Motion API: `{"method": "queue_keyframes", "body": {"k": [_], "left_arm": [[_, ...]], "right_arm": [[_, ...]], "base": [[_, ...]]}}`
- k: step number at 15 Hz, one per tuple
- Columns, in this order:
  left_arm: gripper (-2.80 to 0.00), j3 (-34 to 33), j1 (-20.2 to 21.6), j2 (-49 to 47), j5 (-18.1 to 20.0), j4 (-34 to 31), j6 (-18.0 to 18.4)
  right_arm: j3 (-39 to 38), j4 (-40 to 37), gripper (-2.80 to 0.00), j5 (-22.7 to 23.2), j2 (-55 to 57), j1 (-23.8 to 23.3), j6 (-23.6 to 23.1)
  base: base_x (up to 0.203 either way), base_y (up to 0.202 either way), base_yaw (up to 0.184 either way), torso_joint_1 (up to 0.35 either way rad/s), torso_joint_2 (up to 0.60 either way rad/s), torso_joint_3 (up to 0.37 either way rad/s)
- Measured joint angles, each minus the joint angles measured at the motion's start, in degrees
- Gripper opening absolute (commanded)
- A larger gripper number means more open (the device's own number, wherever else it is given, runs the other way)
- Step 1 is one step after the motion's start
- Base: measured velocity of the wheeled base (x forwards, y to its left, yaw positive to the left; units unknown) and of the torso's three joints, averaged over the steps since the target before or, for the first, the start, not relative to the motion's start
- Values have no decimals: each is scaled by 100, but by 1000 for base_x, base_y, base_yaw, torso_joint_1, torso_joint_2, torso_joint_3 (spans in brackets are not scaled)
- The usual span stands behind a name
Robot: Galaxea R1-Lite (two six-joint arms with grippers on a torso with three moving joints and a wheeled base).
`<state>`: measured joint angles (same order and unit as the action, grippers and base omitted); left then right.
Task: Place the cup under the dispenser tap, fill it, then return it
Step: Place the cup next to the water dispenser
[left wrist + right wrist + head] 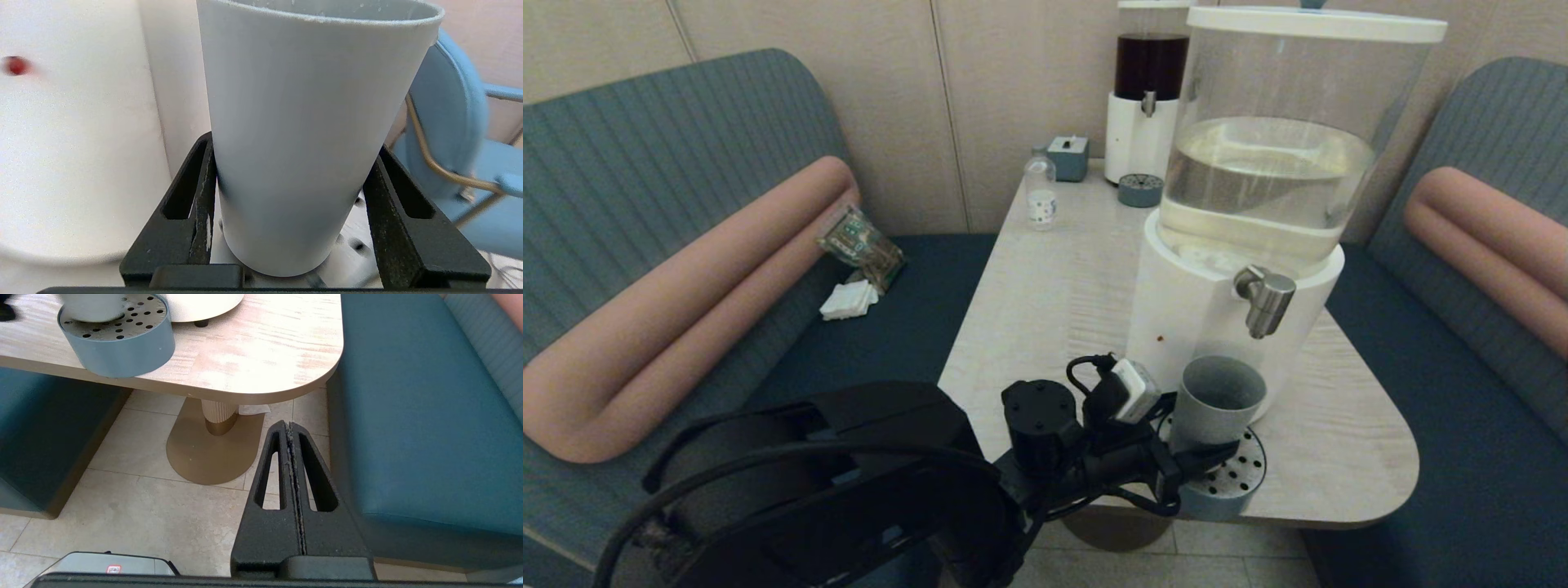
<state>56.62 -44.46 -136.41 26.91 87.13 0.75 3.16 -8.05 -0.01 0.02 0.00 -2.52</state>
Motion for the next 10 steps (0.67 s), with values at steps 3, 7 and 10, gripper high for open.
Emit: {"method": "queue_keyframes", "body": {"k": [3, 7, 10], "left_arm": [[-280, -794, 65, 587, -2, 2, -27], [-280, -1327, 802, 1298, 9, 11, -42], [-280, -1353, 1535, 1549, 63, 6, -73]], "right_arm": [[0, 0, -280, 1, 0, 0, 0], [0, 0, -280, 1, 0, 0, 0], [0, 0, -280, 1, 0, 0, 1]], "base": [[0, 0, 0, 0, 0, 0], [0, 0, 0, 0, 0, 0], [0, 0, 0, 0, 0, 0]]}}
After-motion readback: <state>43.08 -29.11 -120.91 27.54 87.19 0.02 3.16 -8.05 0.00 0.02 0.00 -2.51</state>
